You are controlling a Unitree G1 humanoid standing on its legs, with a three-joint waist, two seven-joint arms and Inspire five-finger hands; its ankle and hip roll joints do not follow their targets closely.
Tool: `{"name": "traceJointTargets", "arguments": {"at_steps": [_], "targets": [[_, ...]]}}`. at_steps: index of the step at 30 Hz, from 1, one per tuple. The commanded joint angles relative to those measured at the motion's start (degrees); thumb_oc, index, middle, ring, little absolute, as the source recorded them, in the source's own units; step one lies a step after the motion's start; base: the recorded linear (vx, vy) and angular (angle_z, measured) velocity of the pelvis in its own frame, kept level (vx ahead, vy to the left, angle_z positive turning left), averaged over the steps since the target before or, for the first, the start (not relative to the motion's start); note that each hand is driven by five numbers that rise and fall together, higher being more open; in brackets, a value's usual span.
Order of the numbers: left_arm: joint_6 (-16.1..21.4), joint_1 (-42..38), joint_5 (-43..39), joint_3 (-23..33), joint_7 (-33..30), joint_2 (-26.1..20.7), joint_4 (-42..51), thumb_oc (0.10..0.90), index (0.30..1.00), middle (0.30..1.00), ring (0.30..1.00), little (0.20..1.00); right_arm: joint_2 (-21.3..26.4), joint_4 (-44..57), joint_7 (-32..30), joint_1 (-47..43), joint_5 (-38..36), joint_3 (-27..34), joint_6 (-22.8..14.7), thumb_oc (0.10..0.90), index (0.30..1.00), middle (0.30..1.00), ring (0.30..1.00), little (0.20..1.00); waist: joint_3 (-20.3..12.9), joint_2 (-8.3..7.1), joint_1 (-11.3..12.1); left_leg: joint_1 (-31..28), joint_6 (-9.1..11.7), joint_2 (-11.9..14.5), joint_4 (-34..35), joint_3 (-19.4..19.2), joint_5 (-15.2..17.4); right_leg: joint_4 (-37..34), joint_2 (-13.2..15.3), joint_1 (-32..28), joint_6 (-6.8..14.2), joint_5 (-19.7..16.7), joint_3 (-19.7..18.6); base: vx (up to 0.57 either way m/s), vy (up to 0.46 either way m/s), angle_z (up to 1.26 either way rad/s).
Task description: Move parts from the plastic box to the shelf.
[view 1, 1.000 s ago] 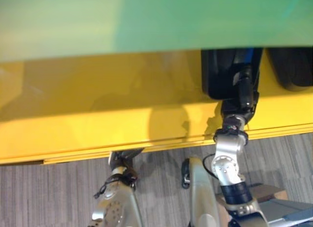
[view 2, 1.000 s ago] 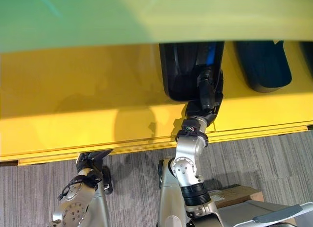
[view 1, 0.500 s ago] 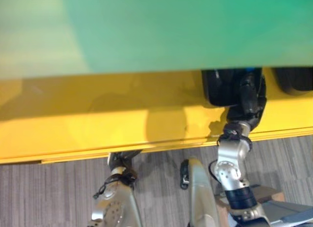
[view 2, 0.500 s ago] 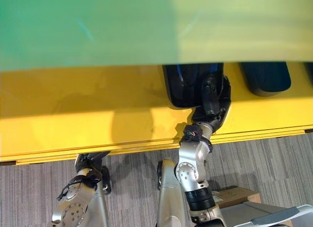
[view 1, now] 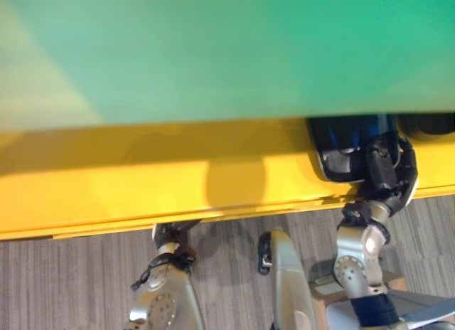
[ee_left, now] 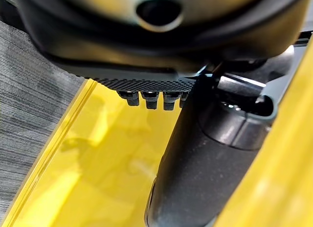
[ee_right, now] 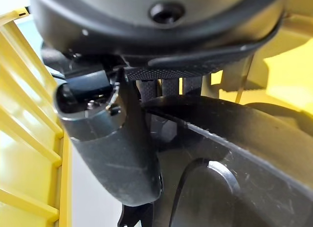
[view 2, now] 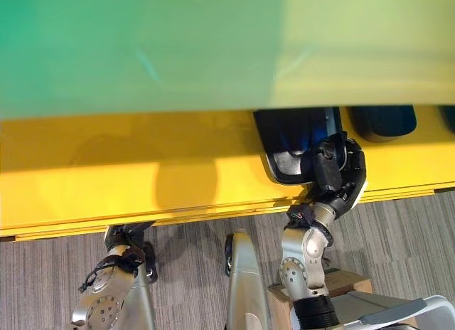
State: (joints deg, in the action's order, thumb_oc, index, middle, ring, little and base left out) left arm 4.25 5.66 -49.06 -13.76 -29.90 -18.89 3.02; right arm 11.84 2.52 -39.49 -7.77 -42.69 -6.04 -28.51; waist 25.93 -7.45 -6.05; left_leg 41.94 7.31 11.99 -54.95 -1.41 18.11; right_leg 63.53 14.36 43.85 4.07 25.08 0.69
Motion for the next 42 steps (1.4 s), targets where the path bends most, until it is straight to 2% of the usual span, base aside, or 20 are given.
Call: {"name": "traceJointTargets", "arguments": {"at_steps": [1, 8, 13, 17, 42], "targets": [[5.64, -2.06, 2.47, -0.19, 0.34, -0.32, 9.60, 0.900, 1.000, 1.000, 1.000, 1.000, -9.65, -13.87, -8.27, 16.15, -13.83, -8.98, 13.15, 0.400, 0.300, 0.300, 0.300, 0.300, 3.84, 2.57, 0.95, -1.68, -0.38, 1.43, -0.43, 2.66, 3.47, -4.64, 1.93, 0.07, 2.55, -4.20, -2.47, 0.00, 0.000, 0.00], [5.43, -2.43, 2.61, -0.26, 0.37, 0.12, 9.36, 0.900, 1.000, 1.000, 1.000, 1.000, -8.74, -9.05, -5.46, 14.69, -16.23, -13.65, 12.20, 0.400, 0.300, 0.300, 0.300, 0.300, 3.84, 2.54, 1.39, -1.79, -0.32, 1.39, 0.06, 2.60, 3.08, -5.26, 1.90, -0.08, 2.73, -4.61, -2.28, 0.00, 0.000, 0.00], [5.16, -2.77, 2.66, -0.17, 0.00, 0.57, 8.95, 0.900, 1.000, 1.000, 1.000, 1.000, -6.83, -6.06, -2.44, 12.20, -17.21, -19.45, 13.25, 0.400, 0.300, 0.300, 0.300, 0.300, 3.86, 2.56, 2.19, -1.86, -0.40, 1.08, 0.54, 2.61, 2.73, -5.39, 2.21, -0.33, 2.84, -4.74, -2.11, 0.00, 0.000, 0.00], [4.89, -3.00, 2.68, -0.28, -0.13, 0.62, 8.87, 0.900, 1.000, 1.000, 1.000, 1.000, -6.61, -5.49, -1.82, 11.17, -17.58, -21.31, 13.72, 0.400, 0.300, 0.300, 0.300, 0.300, 3.86, 2.77, 2.38, -1.85, -0.46, 1.00, 0.76, 2.70, 2.55, -5.61, 2.24, -0.49, 2.83, -4.76, -2.06, 0.00, 0.000, 0.00], [4.43, -4.69, 3.11, -0.53, 0.29, 0.39, 7.86, 0.900, 1.000, 1.000, 1.000, 1.000, -4.29, -4.55, 2.18, 3.73, -15.87, -26.93, 16.11, 0.400, 0.300, 0.300, 0.300, 0.300, 3.86, 3.08, 3.31, -1.72, -0.79, 0.57, 1.11, 2.60, 2.26, -5.68, 2.66, -0.38, 2.93, -4.85, -2.07, 0.00, 0.000, 0.00]]}}
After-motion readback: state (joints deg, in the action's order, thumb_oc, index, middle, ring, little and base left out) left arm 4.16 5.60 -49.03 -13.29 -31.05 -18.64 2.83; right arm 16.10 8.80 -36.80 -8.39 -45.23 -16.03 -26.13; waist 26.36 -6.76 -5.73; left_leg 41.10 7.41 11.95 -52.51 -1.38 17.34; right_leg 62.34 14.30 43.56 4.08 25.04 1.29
